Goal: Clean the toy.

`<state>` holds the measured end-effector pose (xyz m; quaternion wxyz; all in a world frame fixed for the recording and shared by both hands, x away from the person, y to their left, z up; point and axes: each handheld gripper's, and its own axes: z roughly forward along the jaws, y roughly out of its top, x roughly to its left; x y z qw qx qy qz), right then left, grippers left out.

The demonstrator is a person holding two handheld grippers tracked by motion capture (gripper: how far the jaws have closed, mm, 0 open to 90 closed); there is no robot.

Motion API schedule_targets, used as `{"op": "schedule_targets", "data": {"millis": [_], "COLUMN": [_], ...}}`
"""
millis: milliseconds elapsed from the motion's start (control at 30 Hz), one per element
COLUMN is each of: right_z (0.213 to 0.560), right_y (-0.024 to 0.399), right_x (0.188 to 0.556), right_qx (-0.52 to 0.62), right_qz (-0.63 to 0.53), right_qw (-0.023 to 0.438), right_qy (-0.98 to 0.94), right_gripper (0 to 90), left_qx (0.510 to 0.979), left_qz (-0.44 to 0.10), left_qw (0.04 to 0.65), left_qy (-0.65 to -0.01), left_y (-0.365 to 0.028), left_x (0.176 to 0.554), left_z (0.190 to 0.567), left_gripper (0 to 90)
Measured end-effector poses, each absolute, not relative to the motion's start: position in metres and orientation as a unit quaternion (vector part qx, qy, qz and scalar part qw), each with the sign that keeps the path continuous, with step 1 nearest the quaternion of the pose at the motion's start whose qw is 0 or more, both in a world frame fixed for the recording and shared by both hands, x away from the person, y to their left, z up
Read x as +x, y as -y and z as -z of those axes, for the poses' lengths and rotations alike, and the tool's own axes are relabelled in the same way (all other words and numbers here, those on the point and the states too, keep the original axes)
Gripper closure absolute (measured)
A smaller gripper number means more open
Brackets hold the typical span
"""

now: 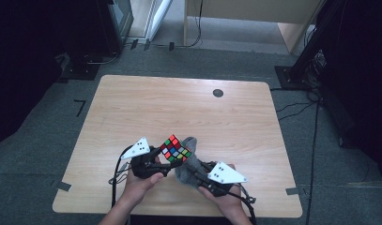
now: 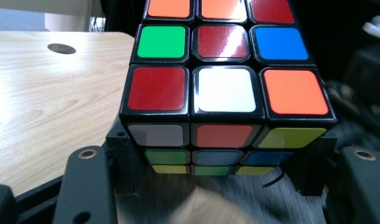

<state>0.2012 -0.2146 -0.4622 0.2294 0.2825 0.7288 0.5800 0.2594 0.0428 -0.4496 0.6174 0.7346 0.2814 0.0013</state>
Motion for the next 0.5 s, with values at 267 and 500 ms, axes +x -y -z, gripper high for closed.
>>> {"op": "schedule_targets", "data": {"millis": [267,500], "right_z": [0.47,0.463], "right_y": [0.195,0.214], "right_x": [0.192,0.201], "right_qx": [0.234,0.281], "right_qz": [-0.562,-0.574], "right_qw": [0.221,0.243], "right_qy": [-0.762,-0.73], "right_gripper": [72.1,72.2], "left_qx": [0.73,0.732], "left_qz": [0.006,0.01], "left_qw": [0.622,0.622], "left_qy": [-0.283,-0.277], "left_y": [-0.043,-0.04], "left_x": [0.26,0.258], "left_z": [0.45,0.45], "left_gripper": [34.7,34.7]}}
